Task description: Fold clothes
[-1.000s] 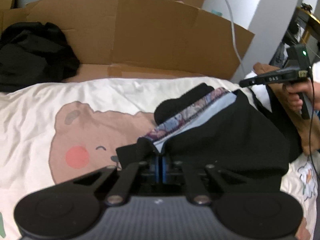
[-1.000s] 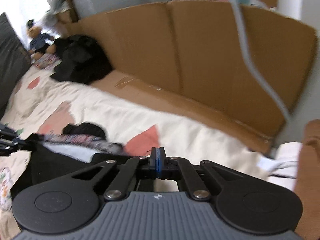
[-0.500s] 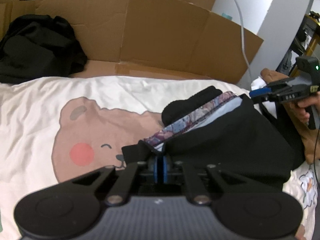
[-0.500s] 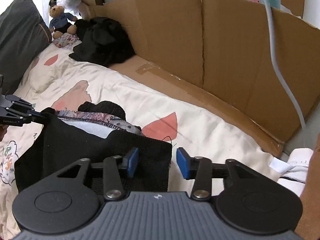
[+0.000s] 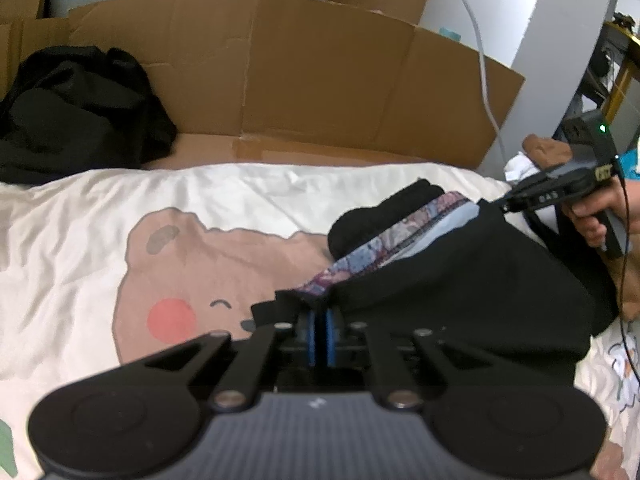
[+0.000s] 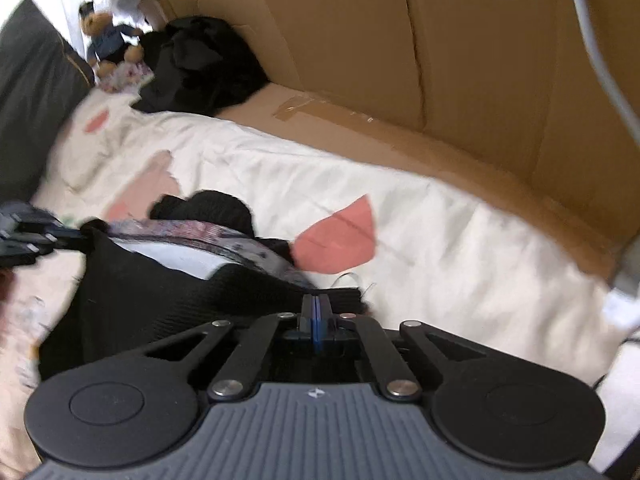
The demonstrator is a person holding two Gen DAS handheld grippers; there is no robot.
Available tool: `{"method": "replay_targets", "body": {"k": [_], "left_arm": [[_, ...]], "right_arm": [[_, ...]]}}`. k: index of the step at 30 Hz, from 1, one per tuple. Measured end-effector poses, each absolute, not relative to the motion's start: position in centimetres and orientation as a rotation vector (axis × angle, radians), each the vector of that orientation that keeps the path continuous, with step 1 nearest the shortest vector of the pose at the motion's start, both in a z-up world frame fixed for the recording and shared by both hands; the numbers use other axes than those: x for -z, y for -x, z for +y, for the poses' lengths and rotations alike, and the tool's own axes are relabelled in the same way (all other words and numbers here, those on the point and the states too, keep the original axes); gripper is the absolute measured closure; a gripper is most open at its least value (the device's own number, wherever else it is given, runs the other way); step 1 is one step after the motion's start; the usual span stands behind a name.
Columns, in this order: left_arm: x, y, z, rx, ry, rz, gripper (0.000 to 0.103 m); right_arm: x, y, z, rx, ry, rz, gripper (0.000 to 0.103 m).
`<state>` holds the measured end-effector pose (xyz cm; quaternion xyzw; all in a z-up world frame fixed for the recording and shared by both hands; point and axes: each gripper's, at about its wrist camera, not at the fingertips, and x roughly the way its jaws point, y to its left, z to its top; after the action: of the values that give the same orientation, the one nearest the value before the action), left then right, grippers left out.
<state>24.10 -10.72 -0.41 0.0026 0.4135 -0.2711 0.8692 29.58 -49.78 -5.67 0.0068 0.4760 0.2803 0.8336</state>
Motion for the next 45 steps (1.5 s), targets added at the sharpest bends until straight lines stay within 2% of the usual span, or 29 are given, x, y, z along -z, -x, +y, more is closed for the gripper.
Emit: {"method": "replay_targets", "body": {"k": [8,12,13,14,16,21,22,23,25,27,36,45], "left_arm": [[-0.3,-24.5,-9.6,0.54,0.064,0.832,0.098],[-0.7,-24.5,-10.1,0.549,0.033,0.816,0.098],[-0.7,-24.4,-10.2,0.549,0.028,0.815,0.098],[-0.6,-24.4,-10.2,0.549,0.028,0.817,0.098],[-0.5,-24.4,-10.2,0.55,0.029,0.822,0.098],[-0.3,-24.2,-10.2,0.557,0.018,0.829,0.098],[-0.2,-24.1,-10.2,0.559,0.014,0.83,0.098],[-0.2,-24.0,-10.2,0.56,0.013,0.83,0.098],[-0.2,-24.0,-10.2,0.56,0.012,0.83,0.098],[-0.2,-24.0,-10.2,0.561,0.013,0.832,0.098],[-1.1,-24.3,-9.3,0.505,0.095,0.785,0.1],[-1.2,-25.5,-10.3,0.483,0.113,0.803,0.1]], "right_arm": [[2.9,-29.5,-51.5,-0.541,-0.022,0.892,0.103],[3.1,-30.2,-50.9,-0.599,-0.047,0.999,0.098],[3.5,-30.4,-50.5,-0.595,-0.029,1.039,0.086],[4.0,-30.5,-50.2,-0.572,-0.009,1.07,0.067],[4.9,-30.8,-50.2,-0.539,-0.034,1.089,0.058],[6.5,-31.1,-50.5,-0.545,-0.121,1.096,0.059],[6.6,-31.0,-50.5,-0.558,-0.12,1.087,0.064],[6.6,-30.8,-50.4,-0.57,-0.112,1.078,0.077],[6.5,-30.6,-50.2,-0.59,-0.088,1.071,0.091],[6.3,-30.4,-50.0,-0.612,-0.062,1.076,0.098],[3.6,-29.7,-52.4,-0.504,-0.066,0.913,0.099],[4.9,-31.5,-52.4,-0.368,-0.075,0.927,0.1]]}}
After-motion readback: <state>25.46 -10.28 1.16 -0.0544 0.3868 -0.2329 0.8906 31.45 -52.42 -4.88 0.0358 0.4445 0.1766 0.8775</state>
